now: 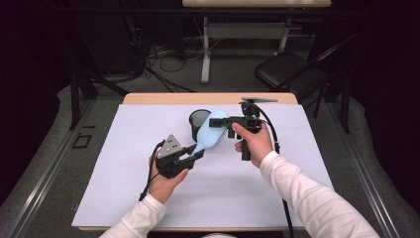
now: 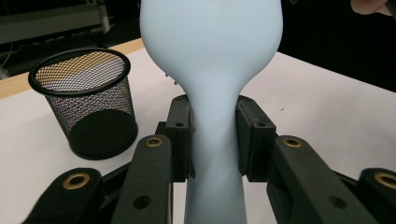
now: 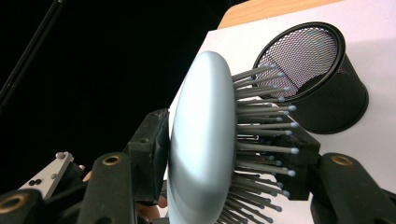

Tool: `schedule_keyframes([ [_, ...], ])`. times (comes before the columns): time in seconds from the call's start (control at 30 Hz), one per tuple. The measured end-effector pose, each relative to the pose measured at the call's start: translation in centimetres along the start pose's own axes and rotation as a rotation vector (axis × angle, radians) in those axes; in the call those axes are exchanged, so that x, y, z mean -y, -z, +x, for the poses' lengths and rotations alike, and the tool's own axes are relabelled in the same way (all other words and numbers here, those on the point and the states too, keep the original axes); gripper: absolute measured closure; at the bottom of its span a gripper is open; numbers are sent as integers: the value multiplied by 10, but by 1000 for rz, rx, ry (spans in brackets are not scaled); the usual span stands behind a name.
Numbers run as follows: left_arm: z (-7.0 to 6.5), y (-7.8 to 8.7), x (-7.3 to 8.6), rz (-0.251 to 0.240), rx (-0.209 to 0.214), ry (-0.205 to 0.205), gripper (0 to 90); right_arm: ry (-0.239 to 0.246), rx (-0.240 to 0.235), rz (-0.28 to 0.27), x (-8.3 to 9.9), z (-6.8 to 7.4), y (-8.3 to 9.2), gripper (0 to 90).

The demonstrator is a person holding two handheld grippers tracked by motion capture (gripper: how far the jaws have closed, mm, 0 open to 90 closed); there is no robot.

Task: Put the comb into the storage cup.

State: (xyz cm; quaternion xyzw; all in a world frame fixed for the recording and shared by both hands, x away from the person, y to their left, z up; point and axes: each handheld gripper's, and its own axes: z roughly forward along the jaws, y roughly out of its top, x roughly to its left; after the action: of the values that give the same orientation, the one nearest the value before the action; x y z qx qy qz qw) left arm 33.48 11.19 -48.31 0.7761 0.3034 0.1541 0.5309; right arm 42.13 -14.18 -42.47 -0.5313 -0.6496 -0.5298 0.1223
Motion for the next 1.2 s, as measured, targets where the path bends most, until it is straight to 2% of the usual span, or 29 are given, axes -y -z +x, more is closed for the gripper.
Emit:
schedule_keyframes([
  [0.37,1,1,0,-6,0,1,695,-13,-11,-47,4,0,-1,449],
  [0.6,1,0,0,-7,2,1,695,-15,-6,-44,4,0,0,449],
  [1.2,1,-1,1,-1,3,1,692,-72,-31,-29,3,-1,1,476],
])
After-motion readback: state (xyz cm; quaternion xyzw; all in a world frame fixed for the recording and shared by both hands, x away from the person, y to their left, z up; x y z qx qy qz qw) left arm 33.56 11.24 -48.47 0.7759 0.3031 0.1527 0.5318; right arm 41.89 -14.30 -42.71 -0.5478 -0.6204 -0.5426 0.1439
